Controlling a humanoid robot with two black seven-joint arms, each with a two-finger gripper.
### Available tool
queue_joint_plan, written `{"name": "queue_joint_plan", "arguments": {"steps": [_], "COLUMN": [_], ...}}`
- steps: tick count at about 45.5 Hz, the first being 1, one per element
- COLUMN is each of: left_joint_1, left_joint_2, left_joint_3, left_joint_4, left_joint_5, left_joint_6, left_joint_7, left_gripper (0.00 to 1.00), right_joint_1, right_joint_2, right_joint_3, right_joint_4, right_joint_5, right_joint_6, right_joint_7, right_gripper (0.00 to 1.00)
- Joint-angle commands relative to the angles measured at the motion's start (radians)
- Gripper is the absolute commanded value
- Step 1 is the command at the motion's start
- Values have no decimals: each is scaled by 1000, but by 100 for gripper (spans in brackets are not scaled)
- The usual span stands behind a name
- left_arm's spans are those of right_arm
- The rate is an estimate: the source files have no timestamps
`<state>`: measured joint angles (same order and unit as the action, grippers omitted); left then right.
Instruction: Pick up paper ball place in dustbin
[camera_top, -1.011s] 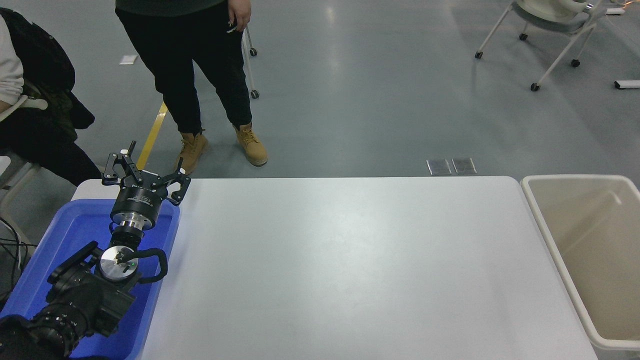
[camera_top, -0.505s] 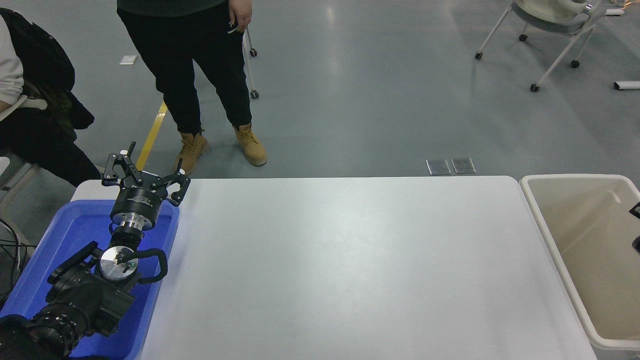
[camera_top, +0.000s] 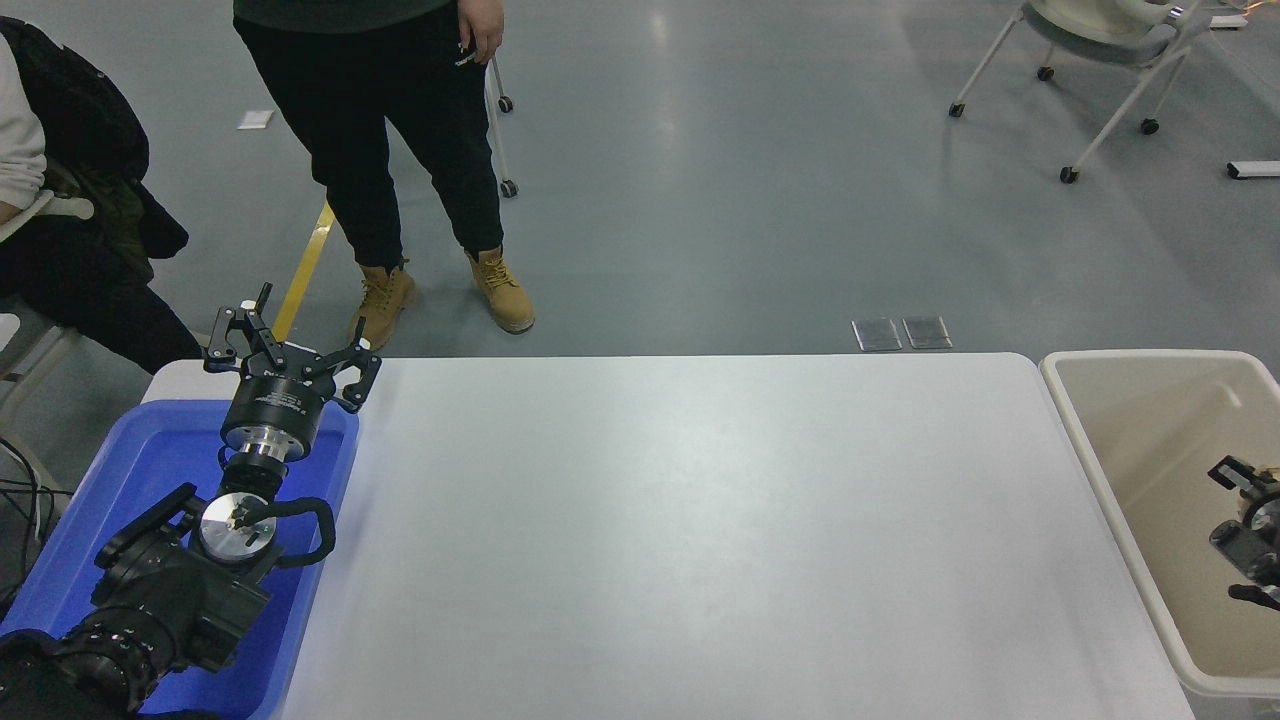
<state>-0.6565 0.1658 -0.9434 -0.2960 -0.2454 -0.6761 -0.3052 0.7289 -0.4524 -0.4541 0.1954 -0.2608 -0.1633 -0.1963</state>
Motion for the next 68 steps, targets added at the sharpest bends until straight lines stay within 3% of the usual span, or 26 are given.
{"name": "queue_joint_plan", "arguments": {"steps": [1, 22, 44, 61, 65, 68], "left_joint_1": [0, 0, 0, 0, 0, 0], "left_joint_2": [0, 0, 1, 0, 0, 1], "left_joint_3": [0, 0, 0, 0, 0, 0], "left_joint_4": [0, 0, 0, 0, 0, 0], "left_joint_5": [0, 0, 0, 0, 0, 0], "left_joint_6": [0, 1, 0, 1, 0, 0], "left_joint_7": [0, 0, 0, 0, 0, 0], "left_gripper": [99, 99, 99, 99, 99, 99], "right_joint_1": [-5, 81, 441, 437, 431, 411], "right_joint_2": [0, -8, -17, -84, -103, -106], "right_joint_3": [2, 41, 405, 790, 873, 948], "right_joint_4": [4, 21, 64, 252, 305, 329], "right_joint_5": [0, 0, 0, -2, -12, -14], "right_joint_6": [1, 22, 19, 21, 19, 19], "right_joint_7": [0, 0, -2, 8, 38, 110], "right_gripper": [100, 100, 100, 100, 100, 100]}}
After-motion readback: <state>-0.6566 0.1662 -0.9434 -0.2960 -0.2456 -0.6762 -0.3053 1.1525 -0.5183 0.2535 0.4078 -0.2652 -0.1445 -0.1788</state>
